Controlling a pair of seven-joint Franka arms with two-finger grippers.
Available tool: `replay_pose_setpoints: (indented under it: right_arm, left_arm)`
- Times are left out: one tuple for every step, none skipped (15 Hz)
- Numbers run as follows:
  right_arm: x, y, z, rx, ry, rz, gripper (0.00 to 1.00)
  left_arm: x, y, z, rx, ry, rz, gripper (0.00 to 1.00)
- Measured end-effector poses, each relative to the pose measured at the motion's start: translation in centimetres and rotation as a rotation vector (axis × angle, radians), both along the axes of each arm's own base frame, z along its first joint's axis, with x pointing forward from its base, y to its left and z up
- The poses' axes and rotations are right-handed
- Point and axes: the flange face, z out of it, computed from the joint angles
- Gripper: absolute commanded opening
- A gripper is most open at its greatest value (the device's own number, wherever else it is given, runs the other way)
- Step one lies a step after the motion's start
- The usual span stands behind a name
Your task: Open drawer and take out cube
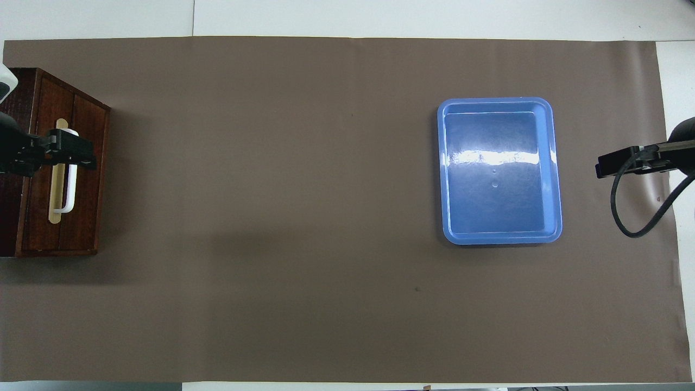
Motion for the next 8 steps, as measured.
replay_pose_setpoints:
  right_arm:
    - [0.3,-0.3,-0.1,-0.001,-0.024,0.019,1.00]
    - [0.4,-0.4,-0.5,-0.001,-0.038,0.019,1.00]
    - [0.5,-0.5,-1.0,0.000,-0.047,0.002,1.00]
    - [0.6,-0.4,-1.4,0.002,-0.058,-0.046,1.00]
    - [0.7,-0.3,-1.7,0.005,-0.070,-0.112,0.99]
    - [0.8,0.0,-2.1,0.010,-0.075,-0.205,0.99]
    - [0.8,0.2,-2.4,0.015,-0.076,-0.314,0.99]
    - [1.0,0.6,-2.8,0.024,-0.073,-0.422,0.99]
  left_arm:
    - [0.3,-0.6,-1.5,0.049,-0.008,-0.025,1.00]
    - [0.4,-1.5,-3.1,0.103,-0.012,-0.059,1.00]
    - [0.6,-2.3,-4.6,0.149,-0.016,-0.087,1.00]
    - [0.7,-2.7,-5.9,0.190,-0.020,-0.101,1.00]
    - [0.9,-2.9,-7.2,0.232,-0.027,-0.098,1.00]
    - [1.3,-3.0,-8.7,0.275,-0.036,-0.094,1.00]
    - [1.6,-3.0,-10.2,0.310,-0.043,-0.101,1.00]
    - [2.0,-2.9,-11.6,0.336,-0.047,-0.111,1.00]
